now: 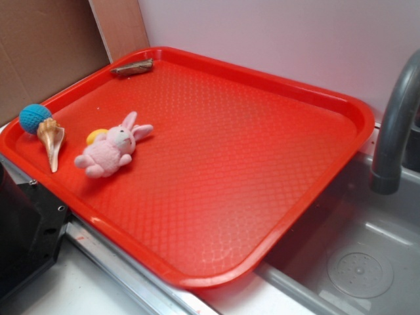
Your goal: Grab the shell.
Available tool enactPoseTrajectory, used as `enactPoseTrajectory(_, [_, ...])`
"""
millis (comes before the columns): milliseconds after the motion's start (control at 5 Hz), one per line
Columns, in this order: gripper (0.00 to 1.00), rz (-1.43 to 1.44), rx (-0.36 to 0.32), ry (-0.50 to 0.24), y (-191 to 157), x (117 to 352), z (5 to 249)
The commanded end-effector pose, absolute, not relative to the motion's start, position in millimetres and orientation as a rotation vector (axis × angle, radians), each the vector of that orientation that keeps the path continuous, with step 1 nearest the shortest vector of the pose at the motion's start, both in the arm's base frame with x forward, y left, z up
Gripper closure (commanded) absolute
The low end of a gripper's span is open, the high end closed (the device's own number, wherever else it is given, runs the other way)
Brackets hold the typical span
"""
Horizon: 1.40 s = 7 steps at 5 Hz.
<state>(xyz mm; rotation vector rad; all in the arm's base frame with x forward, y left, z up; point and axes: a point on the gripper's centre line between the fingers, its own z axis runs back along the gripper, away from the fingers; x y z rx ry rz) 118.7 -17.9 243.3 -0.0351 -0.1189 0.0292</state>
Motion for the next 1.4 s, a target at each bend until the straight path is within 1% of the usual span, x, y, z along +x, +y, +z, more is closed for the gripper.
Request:
enactPoseTrajectory(0, [0.00,0.029,-0.035,-0.119,-18,119,243])
enactPoseTrajectory(200, [0.00,0.280,-0.026,-0.087,32,140,193])
enactPoseTrajectory(400, [0.00,0.511,0.031,-0.065,88,139,147])
enactPoseTrajectory(600, [0.00,0.730,0.089,-0.135,125,119,115])
enactPoseTrajectory(800, [0.00,0.829,0.119,-0.125,137,103,83])
enactPoseTrajectory(1000, [0.00,0.844,0.111,-0.110,136,102,59])
enactPoseTrajectory(1200, [0.00,0.798,0.079,-0.103,127,117,45])
